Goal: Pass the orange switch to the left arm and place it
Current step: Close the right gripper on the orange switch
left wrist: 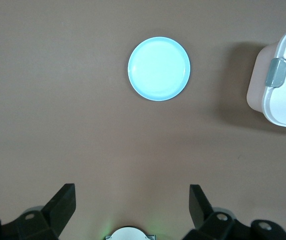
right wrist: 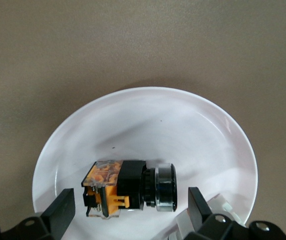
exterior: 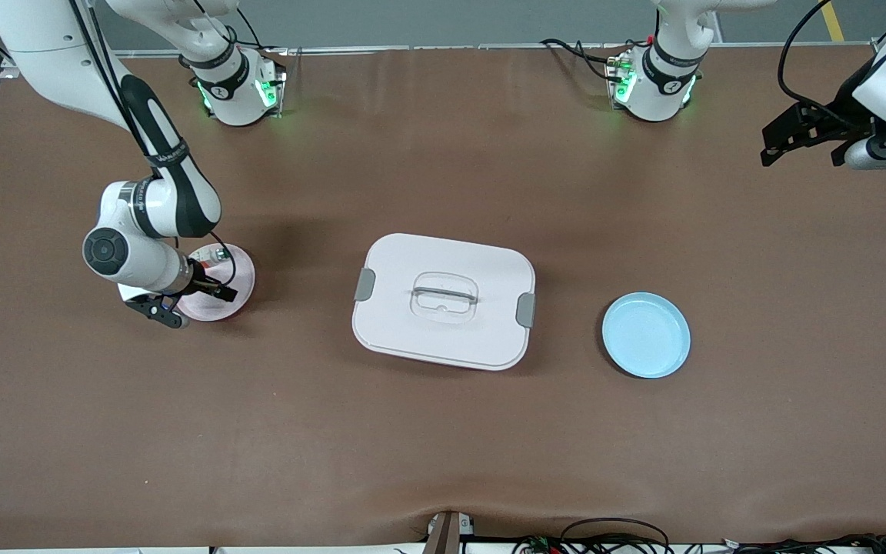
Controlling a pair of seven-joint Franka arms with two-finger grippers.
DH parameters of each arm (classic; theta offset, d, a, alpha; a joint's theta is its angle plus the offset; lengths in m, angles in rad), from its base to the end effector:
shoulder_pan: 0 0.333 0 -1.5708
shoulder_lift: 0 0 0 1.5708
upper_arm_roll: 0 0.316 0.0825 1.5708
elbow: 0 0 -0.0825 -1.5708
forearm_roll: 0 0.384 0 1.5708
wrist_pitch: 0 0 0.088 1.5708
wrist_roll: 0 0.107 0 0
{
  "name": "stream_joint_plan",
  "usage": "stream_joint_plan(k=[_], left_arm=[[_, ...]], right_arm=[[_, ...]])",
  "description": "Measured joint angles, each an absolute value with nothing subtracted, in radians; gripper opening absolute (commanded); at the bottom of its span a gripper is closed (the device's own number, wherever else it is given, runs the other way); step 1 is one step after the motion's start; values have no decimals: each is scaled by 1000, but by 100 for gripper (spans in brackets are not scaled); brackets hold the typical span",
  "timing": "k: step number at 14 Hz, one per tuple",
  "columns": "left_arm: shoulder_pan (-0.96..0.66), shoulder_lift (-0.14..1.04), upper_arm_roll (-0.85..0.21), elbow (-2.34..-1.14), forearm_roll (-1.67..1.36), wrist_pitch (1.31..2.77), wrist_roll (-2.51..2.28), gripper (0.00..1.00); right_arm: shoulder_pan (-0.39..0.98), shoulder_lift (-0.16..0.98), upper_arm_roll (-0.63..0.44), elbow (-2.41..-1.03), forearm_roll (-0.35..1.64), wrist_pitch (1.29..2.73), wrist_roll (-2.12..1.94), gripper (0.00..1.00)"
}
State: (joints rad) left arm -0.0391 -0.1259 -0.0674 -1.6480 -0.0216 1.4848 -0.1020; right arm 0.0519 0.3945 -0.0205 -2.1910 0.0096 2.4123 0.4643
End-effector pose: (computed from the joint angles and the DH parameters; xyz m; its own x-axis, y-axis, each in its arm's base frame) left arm 0.5024 -0.0586 0.6476 0.9992 -0.0054 -0.0387 -0.0051 -0.9999 0.0092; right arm 0.5384 0.0167 0.1899 0.8916 -0.4262 -0.1527 -0.4188 -0.9046 0.0796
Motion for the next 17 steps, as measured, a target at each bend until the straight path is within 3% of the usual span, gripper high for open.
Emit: stream_joint_plan(k=[17], left_arm=[[-38, -126, -67, -1648, -22, 1485, -102, 100]], right_arm=[[53, 403, -20, -2192, -42, 2461, 464, 100]])
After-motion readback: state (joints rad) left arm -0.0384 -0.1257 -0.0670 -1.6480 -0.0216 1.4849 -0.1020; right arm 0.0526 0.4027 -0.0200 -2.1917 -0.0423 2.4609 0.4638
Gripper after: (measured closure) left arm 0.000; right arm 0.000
